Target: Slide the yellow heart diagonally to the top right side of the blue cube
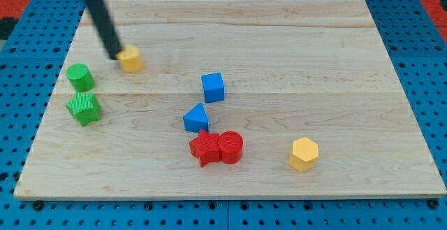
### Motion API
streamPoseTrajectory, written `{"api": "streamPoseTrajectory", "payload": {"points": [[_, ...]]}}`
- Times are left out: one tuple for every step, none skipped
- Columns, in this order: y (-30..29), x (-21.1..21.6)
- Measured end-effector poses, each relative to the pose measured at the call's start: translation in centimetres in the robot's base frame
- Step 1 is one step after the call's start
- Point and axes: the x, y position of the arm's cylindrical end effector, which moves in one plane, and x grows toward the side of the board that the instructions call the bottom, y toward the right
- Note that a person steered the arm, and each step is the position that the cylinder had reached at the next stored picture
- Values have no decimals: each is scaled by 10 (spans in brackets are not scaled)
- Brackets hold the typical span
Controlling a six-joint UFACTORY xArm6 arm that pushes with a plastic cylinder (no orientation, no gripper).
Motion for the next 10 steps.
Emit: {"api": "streamPoseTrajectory", "payload": {"points": [[15, 14], [-15, 37], [52, 28], [114, 17], [116, 17], [102, 14], [78, 8], [48, -5], [112, -7], [165, 21]]}}
